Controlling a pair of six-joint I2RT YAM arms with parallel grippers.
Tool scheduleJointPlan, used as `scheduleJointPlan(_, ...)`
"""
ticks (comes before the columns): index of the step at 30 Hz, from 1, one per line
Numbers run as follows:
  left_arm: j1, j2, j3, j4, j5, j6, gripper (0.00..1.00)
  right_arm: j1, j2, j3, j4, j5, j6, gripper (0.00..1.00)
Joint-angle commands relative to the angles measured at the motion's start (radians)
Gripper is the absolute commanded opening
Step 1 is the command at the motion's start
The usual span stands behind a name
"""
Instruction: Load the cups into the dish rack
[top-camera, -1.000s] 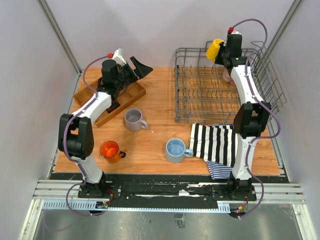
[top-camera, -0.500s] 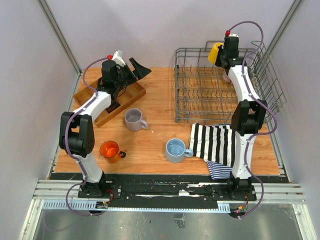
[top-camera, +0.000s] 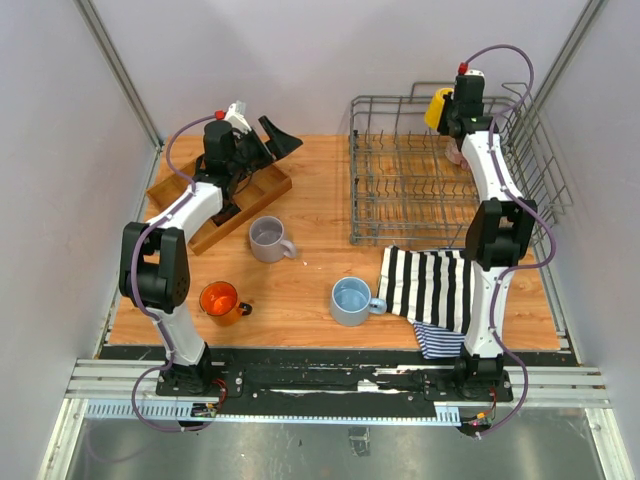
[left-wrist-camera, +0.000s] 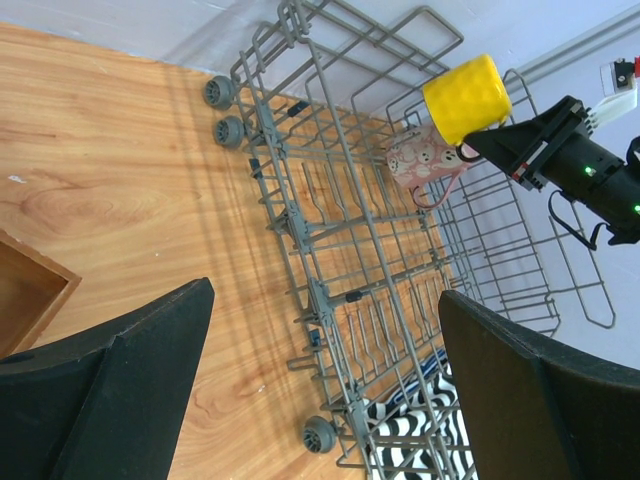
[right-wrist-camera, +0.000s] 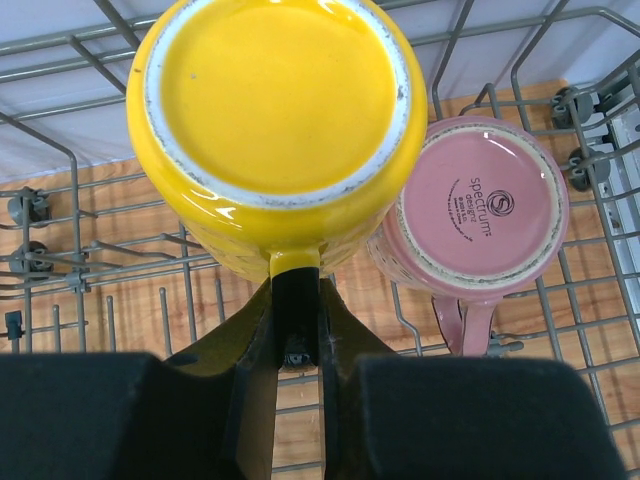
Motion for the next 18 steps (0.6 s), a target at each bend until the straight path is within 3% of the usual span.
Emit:
scheduleJointPlan(1, 0.013, 0.001, 0.024, 0.006, 0.006, 0.019, 1.00, -0.016, 0.008, 0.010, 0.091, 0.020, -0.009, 0.01)
scheduleJointPlan(18, 0.015, 0.009, 0.020, 0.003, 0.003, 0.023, 1.00, -0.015, 0.041, -0.019, 0.087, 0.005, -0.001, 0.01)
